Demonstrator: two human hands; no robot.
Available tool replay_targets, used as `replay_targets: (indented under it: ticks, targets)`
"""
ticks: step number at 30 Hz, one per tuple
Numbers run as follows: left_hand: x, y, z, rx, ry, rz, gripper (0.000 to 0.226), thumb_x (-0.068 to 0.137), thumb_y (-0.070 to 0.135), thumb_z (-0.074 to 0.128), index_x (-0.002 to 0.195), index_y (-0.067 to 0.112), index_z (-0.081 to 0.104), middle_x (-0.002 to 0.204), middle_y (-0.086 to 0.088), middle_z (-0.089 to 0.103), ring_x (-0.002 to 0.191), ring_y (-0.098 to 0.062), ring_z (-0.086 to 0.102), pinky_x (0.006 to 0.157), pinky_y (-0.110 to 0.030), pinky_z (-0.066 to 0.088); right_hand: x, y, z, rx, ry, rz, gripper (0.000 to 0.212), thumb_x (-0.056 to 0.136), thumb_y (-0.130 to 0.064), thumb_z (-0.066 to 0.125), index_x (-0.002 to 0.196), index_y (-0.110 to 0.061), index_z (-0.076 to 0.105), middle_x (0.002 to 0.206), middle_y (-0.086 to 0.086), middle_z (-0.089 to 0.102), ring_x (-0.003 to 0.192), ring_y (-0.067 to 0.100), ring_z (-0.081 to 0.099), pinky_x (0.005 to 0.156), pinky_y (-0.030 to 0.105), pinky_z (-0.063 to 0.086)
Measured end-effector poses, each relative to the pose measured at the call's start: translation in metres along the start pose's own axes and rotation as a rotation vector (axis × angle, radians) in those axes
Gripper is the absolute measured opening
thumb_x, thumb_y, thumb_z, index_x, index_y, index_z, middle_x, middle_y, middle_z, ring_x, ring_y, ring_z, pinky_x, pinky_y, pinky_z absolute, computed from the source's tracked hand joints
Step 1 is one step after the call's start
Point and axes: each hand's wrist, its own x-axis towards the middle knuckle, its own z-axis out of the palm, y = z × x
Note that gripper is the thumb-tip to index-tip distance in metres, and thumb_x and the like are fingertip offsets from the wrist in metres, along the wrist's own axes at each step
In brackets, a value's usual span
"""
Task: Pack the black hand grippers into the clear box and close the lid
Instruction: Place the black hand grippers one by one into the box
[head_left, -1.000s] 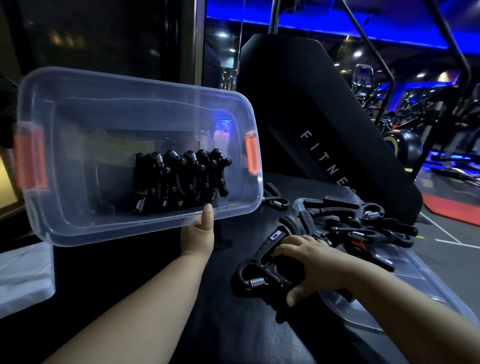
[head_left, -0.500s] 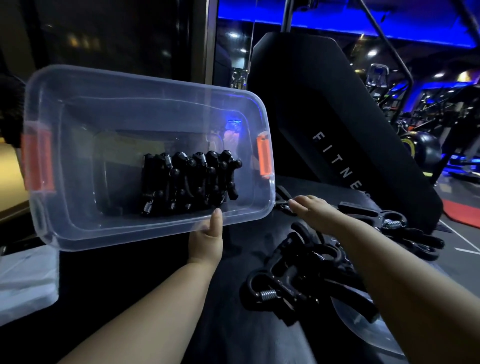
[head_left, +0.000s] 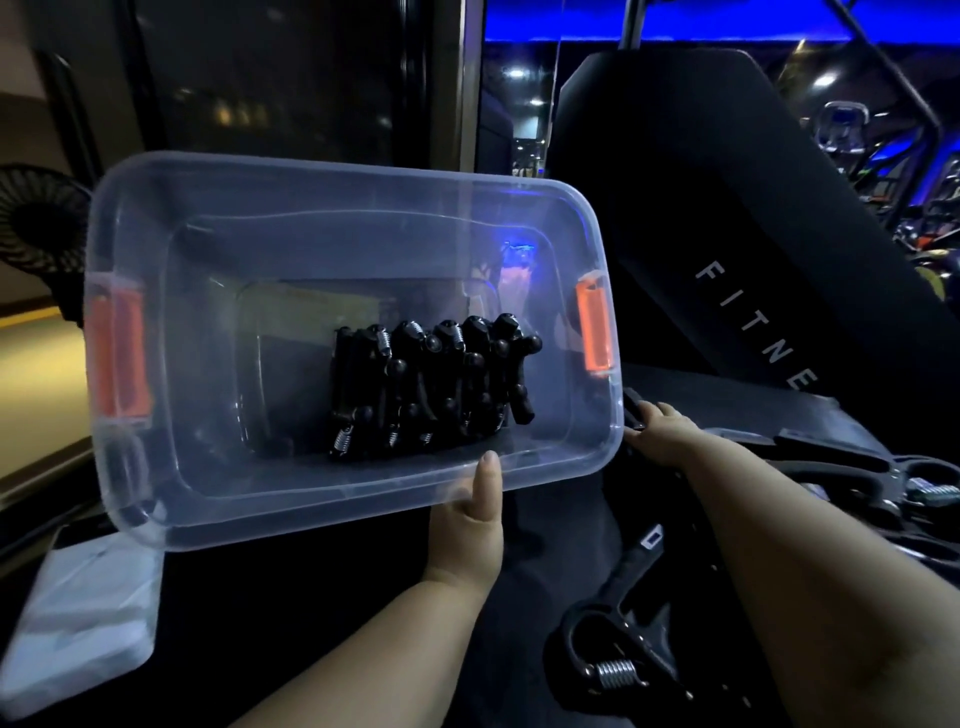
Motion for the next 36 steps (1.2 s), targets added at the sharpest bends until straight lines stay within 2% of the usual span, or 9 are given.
replay_targets:
  ticks: [2,6,9,12,17,22,31,33,36]
  targets:
    - [0.0,-0.001,0.0,-0.005,0.005,0.013,0.056,0.071,0.076,0.033,0.069,0.021,0.046,0.064,0.014,0.043,0.051,0.004,0.043,0.059,-0.015,0.039,0.002,-0.003,0.006,-0.003,-0.026,0.008,0.075,0.091,-0.057,0.048,0.153,-0.032,0.013,0.161,0.009,0.006,0.146,0.032,0.011,0.117,0.044,0.016]
    - [0.002,-0.003,0.001,-0.031,-0.007,0.04,0.054,0.075,0.071,0.035,0.079,0.021,0.056,0.076,0.007,0.052,0.058,0.011,0.049,0.06,0.0,0.039,0.001,-0.004,0.012,-0.051,-0.062,0.02,0.075,0.086,-0.065,0.048,0.149,-0.047,0.013,0.161,0.005,0.0,0.147,0.03,0.001,0.117,0.047,0.013]
    - [0.0,-0.002,0.0,-0.046,-0.001,0.03,0.06,0.075,0.08,0.039,0.074,0.022,0.057,0.073,0.014,0.057,0.062,0.012,0.052,0.062,-0.007,0.042,0.0,-0.003,0.011,-0.065,-0.043,0.006,0.07,0.082,-0.07,0.045,0.146,-0.049,0.024,0.159,0.003,0.008,0.144,0.03,0.007,0.113,0.05,0.019]
    - [0.0,-0.001,0.001,-0.05,0.013,0.014,0.051,0.079,0.076,0.038,0.072,0.03,0.06,0.068,0.014,0.058,0.063,0.015,0.054,0.063,-0.012,0.037,-0.002,-0.002,0.012,-0.057,-0.015,-0.002,0.067,0.079,-0.073,0.045,0.14,-0.047,0.034,0.154,0.003,0.018,0.141,0.03,0.015,0.11,0.05,0.024]
    - [0.0,-0.001,0.0,-0.027,0.023,0.012,0.059,0.064,0.079,0.032,0.077,0.025,0.052,0.073,0.012,0.048,0.055,0.01,0.048,0.057,-0.006,0.041,-0.005,-0.002,0.013,-0.081,0.021,0.014,0.062,0.078,-0.075,0.045,0.131,-0.044,0.041,0.142,0.007,0.032,0.133,0.031,0.025,0.105,0.049,0.032]
    - [0.002,-0.002,0.001,-0.047,0.018,0.037,0.062,0.063,0.079,0.032,0.08,0.023,0.05,0.075,0.007,0.048,0.053,0.008,0.045,0.056,-0.004,0.039,-0.008,-0.005,0.012,-0.143,0.034,0.024,0.058,0.077,-0.074,0.048,0.124,-0.04,0.046,0.13,0.009,0.043,0.126,0.032,0.034,0.099,0.046,0.036]
    - [0.001,-0.002,0.001,-0.042,0.018,0.024,0.063,0.062,0.081,0.032,0.079,0.023,0.049,0.07,0.011,0.045,0.05,0.01,0.044,0.054,-0.007,0.039,-0.013,-0.005,0.009,-0.045,0.094,0.026,0.057,0.075,-0.076,0.045,0.12,-0.041,0.048,0.121,0.01,0.041,0.117,0.035,0.042,0.092,0.045,0.036]
    - [0.0,-0.001,0.0,-0.036,0.011,0.018,0.062,0.062,0.081,0.031,0.08,0.024,0.049,0.072,0.01,0.046,0.053,0.007,0.044,0.055,-0.011,0.039,-0.014,-0.004,0.008,0.0,0.111,0.015,0.056,0.077,-0.074,0.044,0.121,-0.04,0.048,0.125,0.009,0.038,0.115,0.036,0.044,0.088,0.043,0.037]
    - [0.0,-0.001,0.0,-0.046,-0.016,0.023,0.062,0.063,0.08,0.031,0.082,0.024,0.048,0.08,0.005,0.048,0.06,0.002,0.041,0.059,-0.013,0.037,-0.015,0.001,0.007,0.046,0.117,-0.034,0.053,0.08,-0.071,0.044,0.121,-0.039,0.05,0.136,0.003,0.033,0.114,0.036,0.047,0.093,0.041,0.04]
